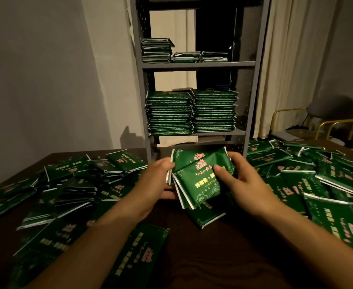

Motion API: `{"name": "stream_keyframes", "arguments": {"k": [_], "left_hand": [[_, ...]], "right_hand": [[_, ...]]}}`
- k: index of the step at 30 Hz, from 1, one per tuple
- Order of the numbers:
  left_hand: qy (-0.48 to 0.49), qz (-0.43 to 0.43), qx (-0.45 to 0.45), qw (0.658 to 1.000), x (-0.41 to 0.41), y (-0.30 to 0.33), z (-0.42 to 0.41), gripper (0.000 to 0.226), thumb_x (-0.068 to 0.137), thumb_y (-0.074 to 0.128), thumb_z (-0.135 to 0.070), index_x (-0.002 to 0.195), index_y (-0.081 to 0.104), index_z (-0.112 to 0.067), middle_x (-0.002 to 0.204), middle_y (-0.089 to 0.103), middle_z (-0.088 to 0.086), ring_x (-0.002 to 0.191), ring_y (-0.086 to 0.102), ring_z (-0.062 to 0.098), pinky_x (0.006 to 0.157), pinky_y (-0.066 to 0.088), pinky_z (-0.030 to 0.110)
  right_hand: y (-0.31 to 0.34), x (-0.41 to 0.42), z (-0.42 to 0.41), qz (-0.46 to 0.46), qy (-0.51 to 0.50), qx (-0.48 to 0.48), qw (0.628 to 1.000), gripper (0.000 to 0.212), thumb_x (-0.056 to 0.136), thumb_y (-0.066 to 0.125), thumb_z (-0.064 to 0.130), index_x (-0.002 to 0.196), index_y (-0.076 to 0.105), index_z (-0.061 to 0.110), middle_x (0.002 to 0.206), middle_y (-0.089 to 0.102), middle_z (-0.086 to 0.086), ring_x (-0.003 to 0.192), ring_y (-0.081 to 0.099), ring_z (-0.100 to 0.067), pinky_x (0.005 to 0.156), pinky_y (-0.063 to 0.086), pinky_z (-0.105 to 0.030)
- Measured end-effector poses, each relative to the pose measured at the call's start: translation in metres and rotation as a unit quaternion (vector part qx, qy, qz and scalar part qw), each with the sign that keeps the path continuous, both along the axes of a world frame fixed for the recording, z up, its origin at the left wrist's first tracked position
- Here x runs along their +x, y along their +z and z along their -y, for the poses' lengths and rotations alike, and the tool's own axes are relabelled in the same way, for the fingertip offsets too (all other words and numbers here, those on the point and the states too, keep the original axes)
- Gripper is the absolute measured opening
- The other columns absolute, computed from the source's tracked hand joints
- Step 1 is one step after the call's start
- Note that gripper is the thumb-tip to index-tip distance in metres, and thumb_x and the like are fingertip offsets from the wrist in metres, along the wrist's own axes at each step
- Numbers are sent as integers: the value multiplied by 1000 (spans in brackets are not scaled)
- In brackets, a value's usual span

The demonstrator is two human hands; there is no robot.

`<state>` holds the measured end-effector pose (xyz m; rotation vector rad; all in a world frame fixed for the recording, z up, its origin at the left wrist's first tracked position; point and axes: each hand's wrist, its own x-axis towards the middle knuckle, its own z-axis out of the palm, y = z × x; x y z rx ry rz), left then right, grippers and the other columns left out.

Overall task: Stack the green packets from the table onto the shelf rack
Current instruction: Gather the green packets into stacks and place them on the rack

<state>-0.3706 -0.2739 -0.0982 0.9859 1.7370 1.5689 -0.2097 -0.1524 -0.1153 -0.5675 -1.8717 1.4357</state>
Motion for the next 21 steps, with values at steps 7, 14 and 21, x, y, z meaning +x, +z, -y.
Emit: {"name": "stream_keyframes", "arguments": {"k": [7, 14, 21], "left_hand": [[50, 58, 129, 989, -19, -6, 8, 25, 97, 61, -7, 119, 60, -20, 112, 72, 4, 88, 76, 22, 63, 62, 39], [202, 15, 181, 963, -59, -12, 14, 22, 103, 53, -14, 123, 50, -22, 117, 62, -4, 95, 69, 19, 58, 62, 34], [234, -35, 148, 960, -55, -25, 7, 26, 102, 55, -22, 128, 49, -19, 120, 58, -1, 97, 67, 18, 60, 62, 35]], "right_hand": [[8, -30, -3, 74, -29, 42, 996, 37, 99, 56, 40, 134, 44, 34, 121, 64, 8, 108, 66, -16, 98, 53, -46], [4, -67, 2, 422, -55, 322, 846, 68, 90, 58, 61, 145, 44, 23, 145, 42, -8, 134, 40, -29, 111, 39, -45], [-14, -117, -9, 453, -69, 322, 829, 84, 88, 56, 67, 155, 23, 29, 163, 21, -9, 148, 22, -34, 118, 25, -50]]}}
